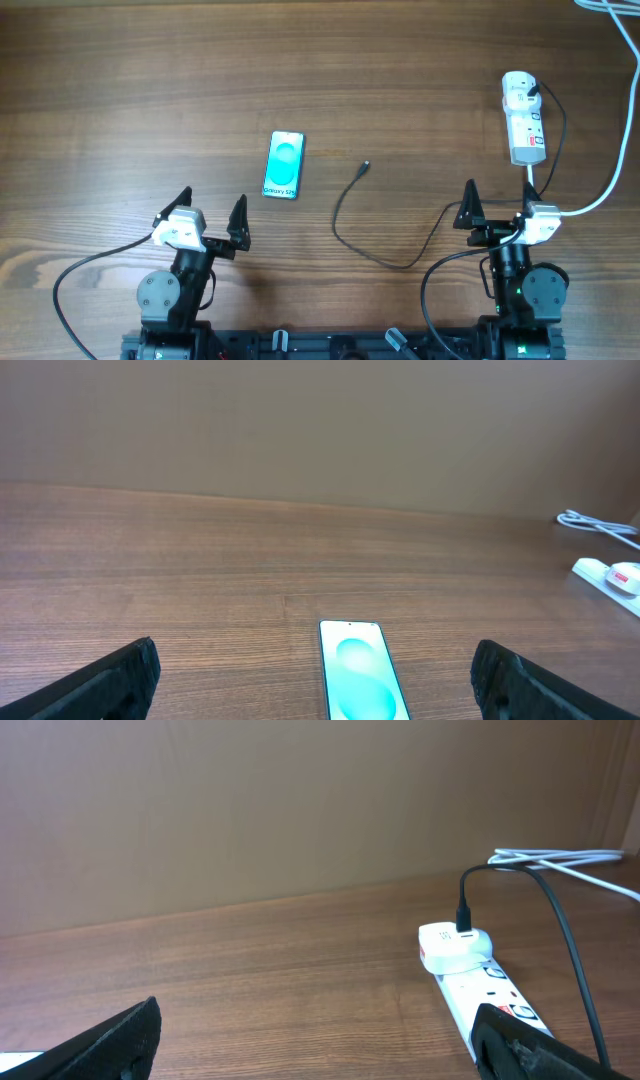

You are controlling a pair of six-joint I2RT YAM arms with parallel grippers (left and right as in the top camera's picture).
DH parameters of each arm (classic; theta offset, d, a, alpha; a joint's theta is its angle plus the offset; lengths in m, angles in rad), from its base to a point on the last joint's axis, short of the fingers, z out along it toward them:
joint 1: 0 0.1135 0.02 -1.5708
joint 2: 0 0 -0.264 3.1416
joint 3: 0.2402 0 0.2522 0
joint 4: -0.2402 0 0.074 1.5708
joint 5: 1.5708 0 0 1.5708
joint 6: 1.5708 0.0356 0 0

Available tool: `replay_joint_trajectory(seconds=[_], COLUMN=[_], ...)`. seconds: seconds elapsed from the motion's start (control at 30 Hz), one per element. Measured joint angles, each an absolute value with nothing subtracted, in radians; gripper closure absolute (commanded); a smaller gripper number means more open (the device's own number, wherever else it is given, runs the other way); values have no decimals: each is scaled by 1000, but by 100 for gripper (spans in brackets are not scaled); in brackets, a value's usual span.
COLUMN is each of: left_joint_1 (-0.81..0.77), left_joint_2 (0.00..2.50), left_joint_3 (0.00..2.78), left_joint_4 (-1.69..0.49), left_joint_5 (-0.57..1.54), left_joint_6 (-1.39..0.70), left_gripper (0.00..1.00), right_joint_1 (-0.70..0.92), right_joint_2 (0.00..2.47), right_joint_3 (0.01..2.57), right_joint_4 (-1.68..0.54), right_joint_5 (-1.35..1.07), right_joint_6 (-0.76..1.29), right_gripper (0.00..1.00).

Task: Plug charger to phone and switch on socket

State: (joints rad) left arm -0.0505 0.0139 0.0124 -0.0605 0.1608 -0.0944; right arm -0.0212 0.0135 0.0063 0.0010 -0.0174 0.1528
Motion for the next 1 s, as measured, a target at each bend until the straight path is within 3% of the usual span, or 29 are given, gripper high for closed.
replay_joint_trajectory(seconds=[0.43,0.63,1.0], left_joint_1=[-51,-50,-146], left_joint_2=[93,519,1473], left_joint_3=[118,496,1487], left_joint_4=[-79,-198,-942], left_joint_5=[161,220,241], left_joint_6=[-94,-94,-76], left_gripper=[0,0,0], right_joint_1=[-21,-21,-21], right_joint_2=[14,14,13], right_joint_3=[6,6,6], right_joint_4=[1,3,0], right_joint_5=[-18,-17,-17], right_joint_6=[152,152,152], right_gripper=[0,0,0])
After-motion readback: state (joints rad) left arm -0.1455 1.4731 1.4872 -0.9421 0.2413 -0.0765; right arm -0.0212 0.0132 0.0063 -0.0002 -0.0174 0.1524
